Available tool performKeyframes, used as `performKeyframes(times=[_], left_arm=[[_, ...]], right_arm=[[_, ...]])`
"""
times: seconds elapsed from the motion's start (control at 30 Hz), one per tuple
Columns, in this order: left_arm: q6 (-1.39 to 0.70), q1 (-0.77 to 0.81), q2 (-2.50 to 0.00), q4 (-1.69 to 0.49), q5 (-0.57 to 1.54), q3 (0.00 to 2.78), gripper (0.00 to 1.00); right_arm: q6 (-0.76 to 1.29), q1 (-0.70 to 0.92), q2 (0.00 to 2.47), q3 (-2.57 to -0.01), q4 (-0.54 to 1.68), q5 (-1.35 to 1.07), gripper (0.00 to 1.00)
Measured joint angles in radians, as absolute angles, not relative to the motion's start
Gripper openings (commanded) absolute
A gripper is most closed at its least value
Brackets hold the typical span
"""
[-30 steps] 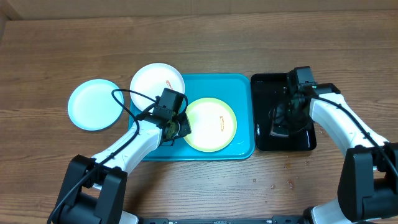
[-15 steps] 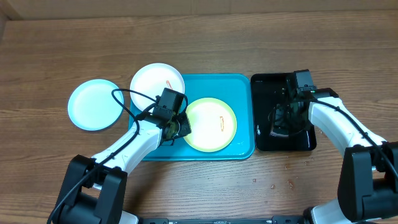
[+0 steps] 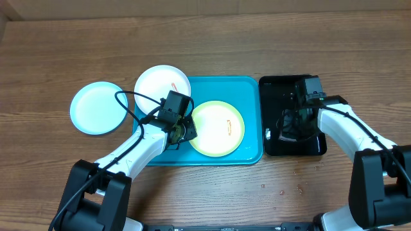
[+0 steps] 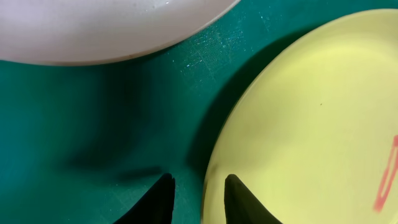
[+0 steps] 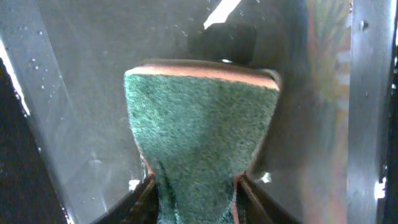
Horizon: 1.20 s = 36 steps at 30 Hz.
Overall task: Clean dirty plates on tray and stack at the side
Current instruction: 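Rub the held sponge in the black tray's water with the right gripper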
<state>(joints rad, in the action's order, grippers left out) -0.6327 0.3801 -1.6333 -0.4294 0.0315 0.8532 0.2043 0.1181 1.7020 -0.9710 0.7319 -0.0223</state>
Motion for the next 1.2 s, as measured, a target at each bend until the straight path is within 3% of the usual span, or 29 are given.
performKeyframes(times=[0.13,0.4,0.67,1.2], left_arm=[[-0.631,0.380,-1.633,-0.426,0.029,0.853,0.11],[-0.629,0.380,-1.633,-0.420,0.028,0.853,0.14],[-0.629,0.380,-1.639,-0.421,0.028,0.853,0.04],[-0.641,0.380,-1.631,-0.437,0.028,0.855,0.04]], right_arm=[[0.204,0.118,1.702,-0.970,0.734,-0.022,0.13],[0.205,0.118,1.702,-0.991,0.788,-0.022,0.11],[0.205,0.118,1.702,-0.993,0.794,-0.022,0.11],[0.169,0.118,1.702,-0.993,0.773,-0.022,0.04]])
